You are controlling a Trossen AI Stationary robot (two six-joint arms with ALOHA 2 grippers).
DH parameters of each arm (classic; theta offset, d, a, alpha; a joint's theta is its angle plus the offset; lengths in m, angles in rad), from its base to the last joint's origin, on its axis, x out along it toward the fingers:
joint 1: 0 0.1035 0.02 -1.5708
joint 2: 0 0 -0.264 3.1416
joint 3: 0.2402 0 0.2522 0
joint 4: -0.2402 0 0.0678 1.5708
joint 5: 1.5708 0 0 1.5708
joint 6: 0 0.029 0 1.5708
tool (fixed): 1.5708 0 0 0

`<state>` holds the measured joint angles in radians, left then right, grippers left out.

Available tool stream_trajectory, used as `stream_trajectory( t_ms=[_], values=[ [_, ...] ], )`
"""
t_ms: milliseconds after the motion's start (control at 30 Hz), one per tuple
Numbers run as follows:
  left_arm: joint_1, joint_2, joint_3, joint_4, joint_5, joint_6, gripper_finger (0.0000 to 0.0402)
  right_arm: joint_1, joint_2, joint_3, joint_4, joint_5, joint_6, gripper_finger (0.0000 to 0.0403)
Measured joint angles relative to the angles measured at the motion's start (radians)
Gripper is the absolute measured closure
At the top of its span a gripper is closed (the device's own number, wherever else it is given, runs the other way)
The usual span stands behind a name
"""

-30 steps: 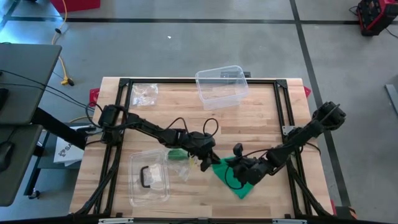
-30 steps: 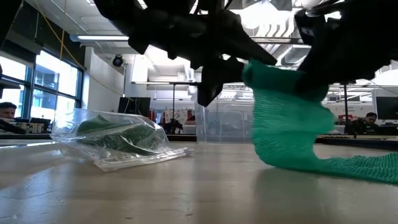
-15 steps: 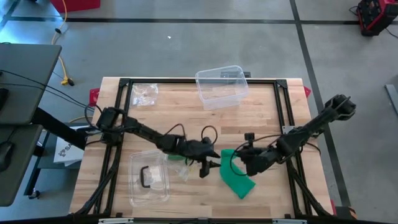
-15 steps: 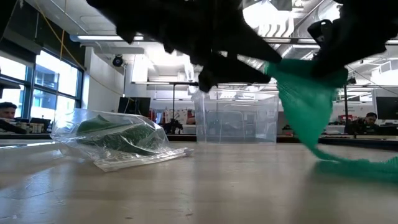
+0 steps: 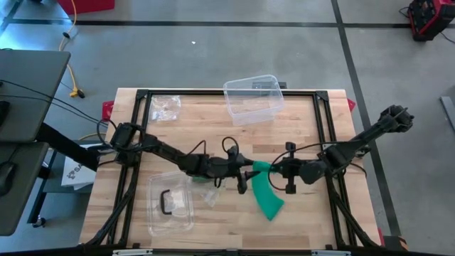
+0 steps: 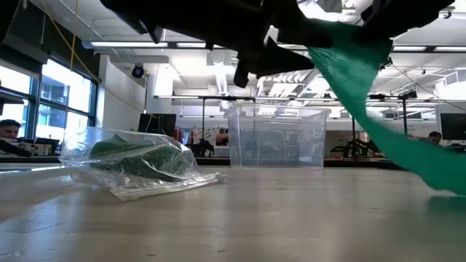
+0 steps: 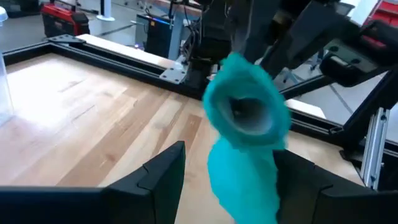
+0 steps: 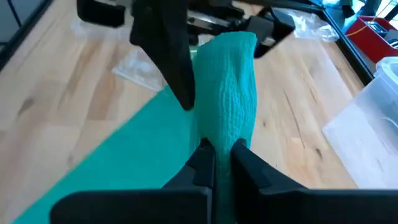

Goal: Roll bandage
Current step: Roll the blue bandage

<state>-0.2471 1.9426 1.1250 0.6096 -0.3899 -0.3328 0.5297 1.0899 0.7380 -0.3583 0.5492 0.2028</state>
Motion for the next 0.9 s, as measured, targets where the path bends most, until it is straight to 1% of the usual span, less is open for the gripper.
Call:
stream_trajectory(
  t_ms=[67,133,200,267,300,333,500,567,600,667,733,833,900],
  values=[
    [0.006,0.000,0.000,0.007,0.013,0.021,0.0223,0.002,0.000,0.000,0.013,-0.001,-0.001,0.0393],
    [0.007,0.000,0.000,0.010,0.007,0.053,0.0250,0.008,0.000,0.000,0.027,-0.007,0.000,0.0393],
    [0.004,0.001,0.000,0.018,-0.005,0.094,0.0294,0.016,0.000,0.000,0.039,-0.020,0.000,0.0393],
    [0.001,0.001,0.000,0.027,-0.008,0.146,0.0354,0.026,0.000,0.000,0.055,-0.043,0.002,0.0393],
    [0.001,0.001,0.000,0.026,-0.010,0.172,0.0377,0.032,-0.002,0.000,0.066,-0.065,0.002,0.0393],
    [-0.001,0.001,0.000,0.018,-0.020,0.194,0.0388,0.037,-0.002,0.000,0.081,-0.087,0.003,0.0393],
    [-0.009,0.001,0.000,-0.105,-0.169,0.264,0.0399,0.064,-0.023,0.000,0.174,-0.219,0.002,0.0393],
    [-0.015,0.001,0.000,-0.138,-0.217,0.294,0.0399,0.068,-0.033,0.000,0.196,-0.309,0.008,0.0393],
    [-0.019,0.000,0.001,-0.152,-0.225,0.307,0.0400,0.067,-0.037,0.000,0.204,-0.366,0.019,0.0393],
    [-0.030,0.000,0.001,-0.156,-0.218,0.334,0.0400,0.063,-0.041,0.000,0.215,-0.484,0.033,0.0393],
    [-0.043,0.000,0.001,-0.135,-0.179,0.368,0.0401,0.063,-0.037,0.000,0.214,-0.573,0.051,0.0393],
    [-0.060,0.000,0.001,-0.092,-0.081,0.360,0.0400,0.053,-0.022,0.000,0.218,-0.629,0.069,0.0393],
    [-0.072,0.000,0.001,-0.093,-0.015,0.345,0.0397,0.037,0.000,0.000,0.222,-0.669,0.082,0.0393]
  ],
)
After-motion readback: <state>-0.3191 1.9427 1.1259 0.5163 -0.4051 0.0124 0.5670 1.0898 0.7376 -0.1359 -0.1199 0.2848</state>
